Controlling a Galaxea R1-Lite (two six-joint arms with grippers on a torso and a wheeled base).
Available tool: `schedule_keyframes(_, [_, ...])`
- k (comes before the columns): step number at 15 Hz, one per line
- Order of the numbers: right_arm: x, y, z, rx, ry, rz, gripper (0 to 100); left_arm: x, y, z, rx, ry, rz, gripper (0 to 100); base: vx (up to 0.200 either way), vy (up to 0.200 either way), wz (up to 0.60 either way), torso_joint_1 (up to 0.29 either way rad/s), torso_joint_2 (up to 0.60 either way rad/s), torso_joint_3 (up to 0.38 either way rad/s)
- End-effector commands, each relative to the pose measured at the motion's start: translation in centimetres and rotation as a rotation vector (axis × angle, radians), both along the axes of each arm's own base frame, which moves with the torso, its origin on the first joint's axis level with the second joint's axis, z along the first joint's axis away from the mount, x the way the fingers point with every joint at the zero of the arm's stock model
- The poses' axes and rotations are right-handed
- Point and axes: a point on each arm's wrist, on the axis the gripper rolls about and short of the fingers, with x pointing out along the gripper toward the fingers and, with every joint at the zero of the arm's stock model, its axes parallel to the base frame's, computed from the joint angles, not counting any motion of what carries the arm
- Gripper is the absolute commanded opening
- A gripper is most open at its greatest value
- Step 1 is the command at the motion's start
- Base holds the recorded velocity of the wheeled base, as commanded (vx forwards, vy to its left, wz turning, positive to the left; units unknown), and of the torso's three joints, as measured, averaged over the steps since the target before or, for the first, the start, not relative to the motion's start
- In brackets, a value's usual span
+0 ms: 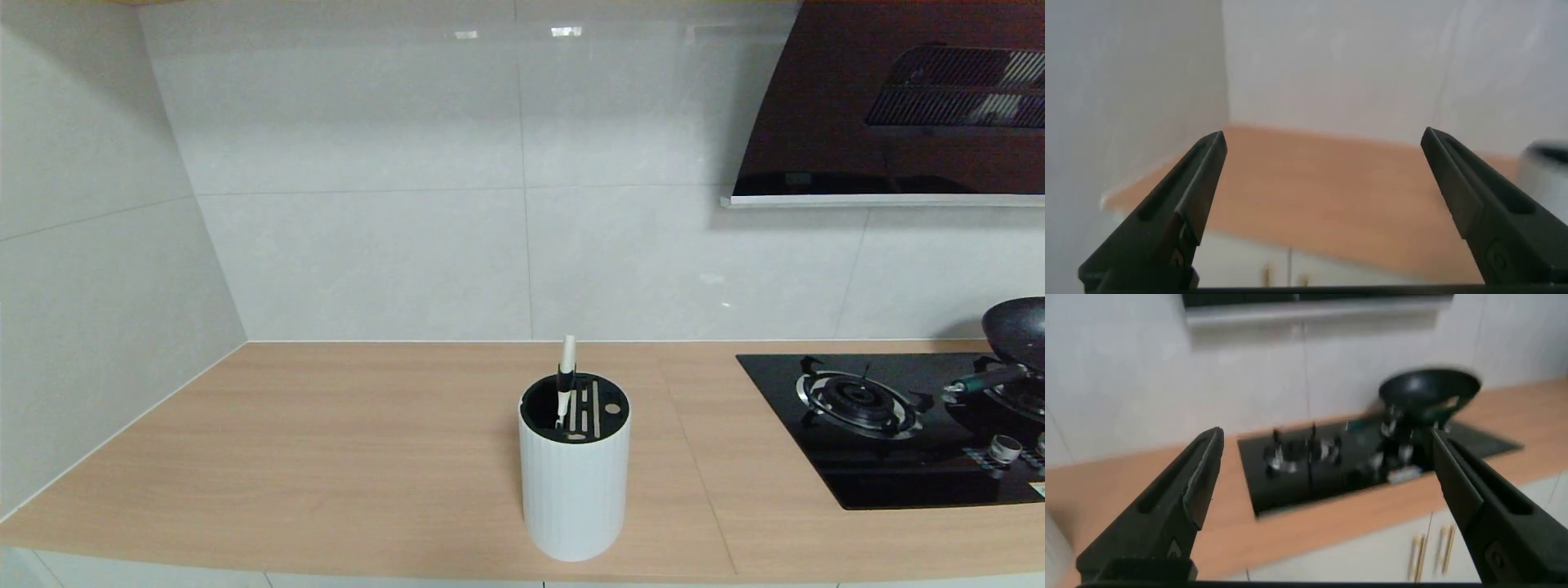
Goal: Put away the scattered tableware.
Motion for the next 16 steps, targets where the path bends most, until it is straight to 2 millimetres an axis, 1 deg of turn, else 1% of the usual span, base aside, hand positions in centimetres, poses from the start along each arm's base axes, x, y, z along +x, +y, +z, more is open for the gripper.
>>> schedule_keyframes(1, [0.59, 0.18, -1.97, 0.063, 0.052, 0.091, 100, 0.28, -0.04, -1.60, -0.019, 0.037, -0.002, 100, 0.000, 0.000, 0.00, 0.000, 0.00, 0.000])
schedule_keyframes(2, [0.60, 0.29, -1.93, 0.064, 0.052, 0.145, 100, 0.30, -0.17, -1.60, -0.015, 0.038, -0.058, 100, 0.000, 0.000, 0.00, 0.000, 0.00, 0.000])
schedule_keyframes(4, [0.64, 0.47, -2.35, 0.041, 0.097, 0.219, 100, 0.33, -0.30, -1.60, 0.015, 0.044, -0.117, 100, 0.000, 0.000, 0.00, 0.000, 0.00, 0.000])
schedule_keyframes(6, [0.63, 0.50, -2.37, -0.023, 0.113, 0.236, 100, 0.35, -0.56, -1.95, 0.049, 0.081, -0.233, 100, 0.000, 0.000, 0.00, 0.000, 0.00, 0.000])
schedule_keyframes(7, [0.63, 0.51, -2.37, -0.028, 0.114, 0.235, 100, 0.35, -0.60, -1.98, 0.098, 0.090, -0.246, 100, 0.000, 0.000, 0.00, 0.000, 0.00, 0.000])
schedule_keyframes(8, [0.63, 0.51, -2.37, -0.028, 0.114, 0.237, 100, 0.35, -0.60, -1.98, 0.101, 0.090, -0.246, 100, 0.000, 0.000, 0.00, 0.000, 0.00, 0.000])
schedule_keyframes(16, [0.63, 0.50, -2.35, -0.019, 0.111, 0.236, 100, 0.35, -0.60, -1.98, 0.074, 0.087, -0.247, 100, 0.000, 0.000, 0.00, 0.000, 0.00, 0.000])
